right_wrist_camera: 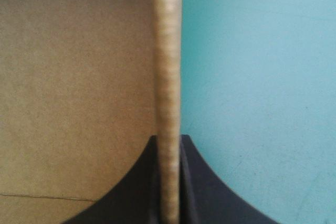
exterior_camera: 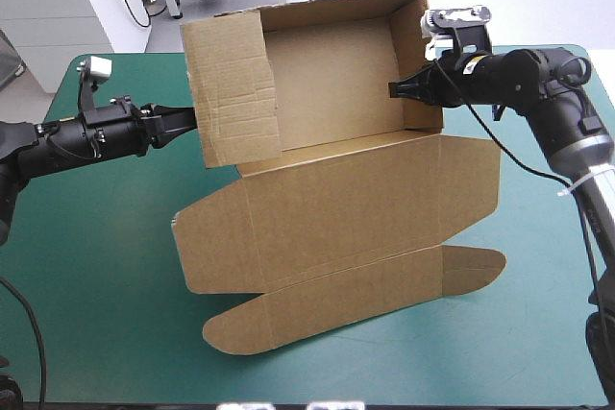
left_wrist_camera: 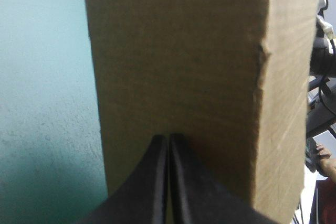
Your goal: Fold the box
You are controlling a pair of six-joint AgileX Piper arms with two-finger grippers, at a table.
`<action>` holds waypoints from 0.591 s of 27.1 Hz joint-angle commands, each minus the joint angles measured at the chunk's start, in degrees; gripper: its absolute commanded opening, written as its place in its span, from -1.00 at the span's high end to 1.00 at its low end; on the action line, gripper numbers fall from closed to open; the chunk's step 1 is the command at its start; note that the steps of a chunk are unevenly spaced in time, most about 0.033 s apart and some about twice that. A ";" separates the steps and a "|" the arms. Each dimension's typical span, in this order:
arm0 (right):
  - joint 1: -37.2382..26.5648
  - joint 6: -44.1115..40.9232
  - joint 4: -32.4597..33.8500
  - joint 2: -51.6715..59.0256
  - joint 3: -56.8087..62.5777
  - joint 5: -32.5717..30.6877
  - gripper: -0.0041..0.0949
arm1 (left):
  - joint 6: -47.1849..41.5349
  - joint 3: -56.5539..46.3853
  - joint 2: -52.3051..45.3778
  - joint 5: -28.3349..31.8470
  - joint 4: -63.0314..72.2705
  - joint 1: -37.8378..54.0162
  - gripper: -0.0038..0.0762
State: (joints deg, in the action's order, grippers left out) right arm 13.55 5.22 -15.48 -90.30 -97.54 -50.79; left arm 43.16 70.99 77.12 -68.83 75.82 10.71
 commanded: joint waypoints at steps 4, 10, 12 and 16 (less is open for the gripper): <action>2.46 -2.19 -0.23 0.54 -1.49 6.55 0.96 | -0.37 1.41 -1.86 -1.45 0.77 0.08 0.89; 2.96 -2.20 0.60 0.50 -1.49 7.08 0.96 | -0.37 1.41 -1.86 -4.69 -0.06 0.08 0.39; 2.96 -2.20 0.89 0.50 -1.49 7.08 0.96 | -0.37 1.41 -1.86 -4.77 -0.06 0.08 0.14; 2.96 -2.28 1.20 0.50 -1.49 7.08 0.95 | -2.32 1.41 -1.86 -5.07 -0.06 -0.26 -0.16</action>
State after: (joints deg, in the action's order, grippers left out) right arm 16.31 3.59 -12.98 -92.42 -97.51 -48.04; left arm 42.66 70.99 77.12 -69.65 71.54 10.71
